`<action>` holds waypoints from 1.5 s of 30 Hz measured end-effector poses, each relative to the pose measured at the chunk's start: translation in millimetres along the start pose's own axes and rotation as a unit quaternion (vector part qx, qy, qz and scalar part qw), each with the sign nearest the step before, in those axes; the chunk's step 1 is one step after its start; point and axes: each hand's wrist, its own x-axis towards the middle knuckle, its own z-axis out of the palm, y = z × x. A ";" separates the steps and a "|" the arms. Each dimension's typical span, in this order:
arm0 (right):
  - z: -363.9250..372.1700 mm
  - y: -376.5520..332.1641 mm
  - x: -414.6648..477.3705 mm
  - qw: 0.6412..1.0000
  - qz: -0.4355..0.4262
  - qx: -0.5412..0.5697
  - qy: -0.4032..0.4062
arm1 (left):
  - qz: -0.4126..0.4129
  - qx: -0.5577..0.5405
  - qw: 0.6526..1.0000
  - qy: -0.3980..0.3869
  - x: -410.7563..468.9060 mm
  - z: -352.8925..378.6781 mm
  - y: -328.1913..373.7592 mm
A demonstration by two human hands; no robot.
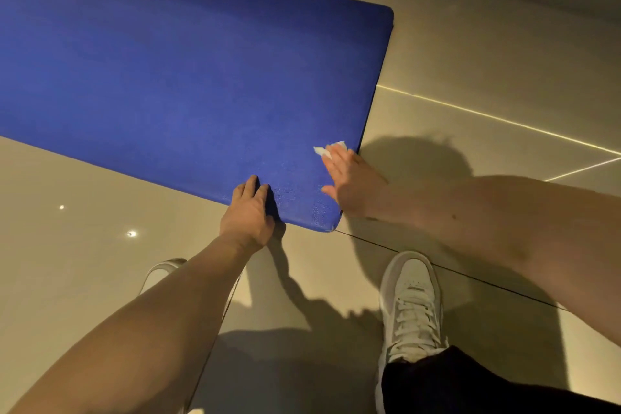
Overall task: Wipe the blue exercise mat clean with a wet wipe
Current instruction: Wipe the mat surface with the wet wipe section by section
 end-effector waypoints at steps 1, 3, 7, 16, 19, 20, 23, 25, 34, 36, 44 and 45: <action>3.8 7.1 7.1 0.999 0.018 -0.014 0.031 | -0.012 -0.001 1.000 0.004 -1.3 -1.2 -2.1; 3.9 -6.8 5.8 0.998 0.024 -0.038 0.039 | -0.031 -0.006 0.999 0.016 -2.8 -3.7 -9.1; 24.4 -63.1 -46.6 0.990 -0.128 -0.060 0.025 | -0.033 -0.028 0.999 0.029 -3.1 -7.7 -23.4; -5.4 -26.6 28.1 0.998 -0.066 -0.023 0.005 | -0.023 -0.037 0.999 0.018 -4.2 -7.2 -30.7; 5.8 -33.4 43.6 0.999 -0.023 -0.030 0.039 | -0.019 -0.052 0.998 0.017 -5.4 -10.1 -31.3; 9.7 -50.8 36.4 0.998 -0.038 -0.030 0.045 | -0.020 -0.053 0.998 0.013 -5.4 -11.3 -31.5; 30.6 -94.8 -14.4 0.988 -0.153 -0.006 0.022 | -0.022 -0.055 0.998 0.013 -5.9 -13.6 -33.3; 31.6 -101.8 -34.7 0.979 -0.204 -0.011 0.008 | -0.025 -0.058 0.998 0.008 -5.7 -13.2 -34.3; -3.4 -43.3 70.6 0.996 -0.093 0.011 0.008 | -0.011 -0.066 0.997 0.027 -4.3 -13.0 -40.2; -4.1 -57.6 65.0 0.995 -0.090 0.004 0.042 | -0.010 -0.066 0.997 0.027 -5.3 -14.3 -40.2; 23.1 -82.4 -40.4 0.980 -0.194 -0.006 -0.032 | -0.018 -0.053 0.997 0.046 -4.3 -16.0 -32.8; 23.4 -77.5 -39.5 0.979 -0.201 -0.013 -0.028 | -0.021 -0.055 0.997 0.048 -3.9 -16.3 -32.1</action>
